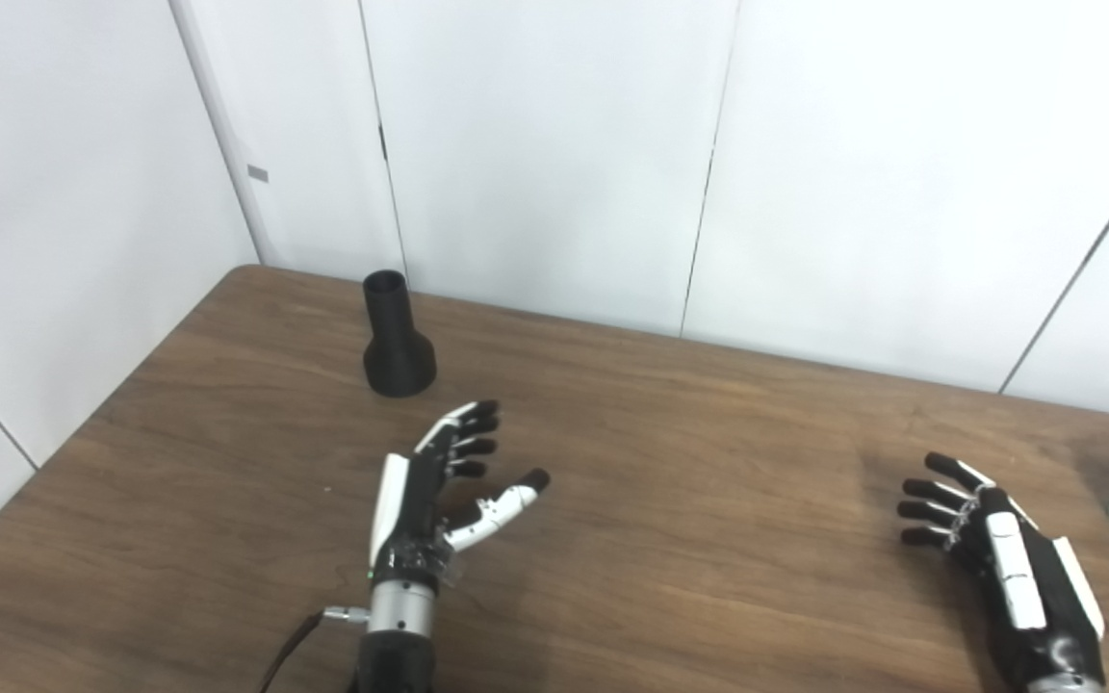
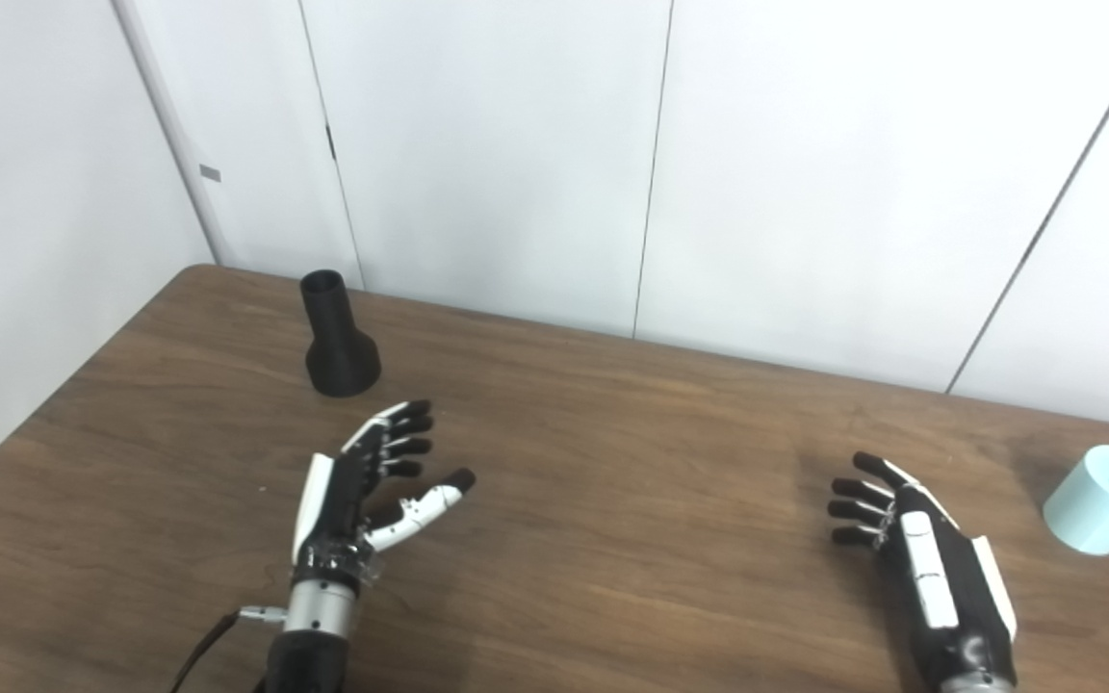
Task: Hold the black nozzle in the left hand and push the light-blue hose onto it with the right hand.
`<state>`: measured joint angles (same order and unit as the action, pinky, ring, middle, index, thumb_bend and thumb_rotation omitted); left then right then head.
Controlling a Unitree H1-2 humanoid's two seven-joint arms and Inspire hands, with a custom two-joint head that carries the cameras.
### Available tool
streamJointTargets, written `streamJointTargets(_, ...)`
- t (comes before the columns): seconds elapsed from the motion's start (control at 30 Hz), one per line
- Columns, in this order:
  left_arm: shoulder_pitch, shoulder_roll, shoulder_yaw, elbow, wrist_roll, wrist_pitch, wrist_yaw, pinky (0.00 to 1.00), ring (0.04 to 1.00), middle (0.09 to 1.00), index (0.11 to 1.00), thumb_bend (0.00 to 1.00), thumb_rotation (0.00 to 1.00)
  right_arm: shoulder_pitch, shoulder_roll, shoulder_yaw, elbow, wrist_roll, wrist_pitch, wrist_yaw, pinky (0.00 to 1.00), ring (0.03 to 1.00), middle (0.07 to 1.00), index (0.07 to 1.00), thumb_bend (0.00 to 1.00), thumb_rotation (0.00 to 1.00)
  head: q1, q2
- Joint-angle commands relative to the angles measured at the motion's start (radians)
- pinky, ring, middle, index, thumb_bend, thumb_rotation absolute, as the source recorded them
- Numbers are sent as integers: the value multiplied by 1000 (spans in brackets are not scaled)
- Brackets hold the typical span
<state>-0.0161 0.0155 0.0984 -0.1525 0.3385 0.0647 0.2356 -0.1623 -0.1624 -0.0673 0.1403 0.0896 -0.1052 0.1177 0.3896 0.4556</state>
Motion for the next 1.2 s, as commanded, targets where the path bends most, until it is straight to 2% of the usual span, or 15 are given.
streamJointTargets(0.0,-27,23,26,-85,33,27,21,706,757,779,789,800,196,17,-9,-7,10,7,-4,3,557,661,693,787,278,914,9,-6)
streamJointTargets(0.17,-52,69,80,-151,55,100,9,719,793,809,816,830,147,18,-9,-7,3,5,1,1,552,661,692,787,248,933,9,-9)
streamJointTargets(0.37,-95,150,99,-194,150,228,-14,761,816,842,846,865,206,18,-6,-10,-1,15,14,5,565,662,697,791,258,918,9,-11)
streamJointTargets(0.5,-122,208,124,-198,161,282,-33,729,825,872,877,900,196,20,-8,-7,-8,5,10,3,563,662,694,790,251,913,4,-11)
streamJointTargets(0.67,-154,290,124,-191,213,384,-85,721,863,909,900,925,226,23,-4,-8,-15,2,18,-4,554,662,695,789,266,912,2,-8)
streamJointTargets(0.77,-173,325,119,-170,245,403,-113,738,885,914,900,935,228,27,-2,-8,-27,4,27,-5,559,662,697,792,275,901,2,-4)
streamJointTargets(0.87,-195,353,106,-125,267,391,-105,746,898,910,872,947,200,29,-4,-5,-31,-4,20,-5,557,660,693,789,262,901,0,1)
streamJointTargets(0.97,-222,371,82,-53,288,360,-77,735,878,884,857,968,175,30,-6,-3,-33,-18,17,-10,551,658,690,782,240,904,-1,3)
streamJointTargets(1.07,-256,381,48,5,319,386,-86,721,847,856,844,997,176,31,-3,-5,-39,-15,27,-9,551,664,691,782,225,885,0,-1)
streamJointTargets(1.17,-289,388,24,58,304,391,-116,763,860,859,839,1000,177,31,-2,-6,-40,-17,24,-10,536,662,684,778,233,879,-1,1)
